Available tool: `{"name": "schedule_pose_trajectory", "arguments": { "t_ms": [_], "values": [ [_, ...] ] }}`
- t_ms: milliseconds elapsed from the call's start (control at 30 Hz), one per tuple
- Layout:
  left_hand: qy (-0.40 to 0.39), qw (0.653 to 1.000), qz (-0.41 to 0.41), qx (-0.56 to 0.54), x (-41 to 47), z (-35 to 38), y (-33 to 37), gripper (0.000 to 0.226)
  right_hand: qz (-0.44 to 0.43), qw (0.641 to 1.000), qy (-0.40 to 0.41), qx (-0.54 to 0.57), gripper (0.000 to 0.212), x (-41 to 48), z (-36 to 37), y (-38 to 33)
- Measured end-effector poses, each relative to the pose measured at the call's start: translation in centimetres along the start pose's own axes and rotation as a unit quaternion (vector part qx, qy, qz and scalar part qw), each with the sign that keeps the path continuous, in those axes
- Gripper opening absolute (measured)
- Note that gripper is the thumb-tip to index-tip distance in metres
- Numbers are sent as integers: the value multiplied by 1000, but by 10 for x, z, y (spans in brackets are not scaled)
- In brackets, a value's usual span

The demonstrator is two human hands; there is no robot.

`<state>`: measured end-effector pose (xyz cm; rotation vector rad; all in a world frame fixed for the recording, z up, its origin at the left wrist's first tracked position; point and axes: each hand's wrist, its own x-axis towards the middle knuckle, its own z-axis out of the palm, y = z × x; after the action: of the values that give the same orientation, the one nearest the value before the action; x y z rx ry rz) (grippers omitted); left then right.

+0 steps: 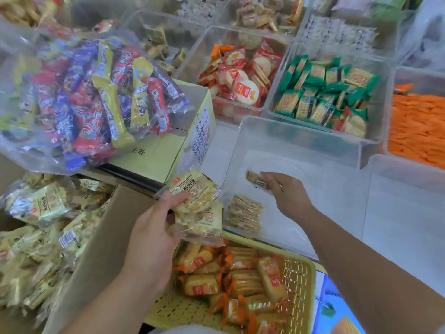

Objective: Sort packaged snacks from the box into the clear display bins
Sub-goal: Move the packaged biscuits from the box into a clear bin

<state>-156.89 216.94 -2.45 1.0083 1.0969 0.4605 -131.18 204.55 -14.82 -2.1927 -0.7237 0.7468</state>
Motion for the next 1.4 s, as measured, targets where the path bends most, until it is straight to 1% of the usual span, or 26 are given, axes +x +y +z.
{"name": "schedule_pose_trajectory", "arguments": {
  "t_ms": [33,100,200,233,267,333,433,533,633,700,733,767,800,867,933,1000,1033,1133,1200,1300,1333,1400],
  "values": [
    [-1,1000,0,7,1,-2,-1,52,-12,999,-31,-13,36,2,3,1],
    [-9,999,11,36,1,-6,-3,31,-32,993,-98,-50,34,5,9,4],
    [-10,998,12,60,1,-10,-5,37,-38,977,-180,-106,33,8,17,7],
    [-9,998,9,63,1,-11,-6,29,-38,973,-194,-121,34,10,18,7],
    [-9,998,7,66,0,-10,-5,22,-39,969,-204,-134,35,11,18,7],
    [-3,998,11,69,0,-11,-8,21,-35,963,-220,-152,37,13,17,5],
    [2,996,22,87,1,-13,-11,26,-24,958,-234,-163,44,10,15,-1],
    [1,994,44,104,1,-16,-11,26,-12,966,-203,-160,51,-3,9,-15],
    [-8,992,70,107,-2,-17,-10,36,-26,987,-118,-108,46,-24,0,-41],
    [-21,992,78,92,-4,-16,-10,44,-32,997,-64,-14,39,-47,-2,-66],
    [-23,993,82,87,-5,-15,-10,47,-25,997,-53,52,35,-60,-2,-78],
    [-21,992,87,86,-7,-13,-10,51,-13,990,-58,125,35,-73,-1,-91],
    [-16,992,95,86,-9,-11,-10,56,0,980,-75,186,39,-87,0,-103],
    [-10,991,113,76,-14,-6,-11,68,7,963,-113,245,47,-107,5,-117],
    [-10,990,122,70,-18,-2,-12,83,9,953,-114,280,46,-118,13,-123],
    [-15,991,109,74,-21,0,-13,89,25,942,-93,321,43,-124,19,-124],
    [-17,993,95,70,-22,1,-13,85,30,936,-87,338,43,-127,22,-124],
    [-24,998,54,34,-23,1,-13,61,25,930,-92,355,41,-135,26,-124],
    [-38,999,31,15,-24,1,-13,58,24,922,-101,373,43,-140,29,-121],
    [-70,997,11,4,-26,1,-12,60,24,905,-108,410,43,-145,31,-117],
    [-83,996,5,1,-28,2,-11,62,21,906,-106,409,41,-146,31,-116],
    [-101,995,-2,6,-30,2,-12,64,9,936,-78,344,40,-145,30,-116]
  ]
}}
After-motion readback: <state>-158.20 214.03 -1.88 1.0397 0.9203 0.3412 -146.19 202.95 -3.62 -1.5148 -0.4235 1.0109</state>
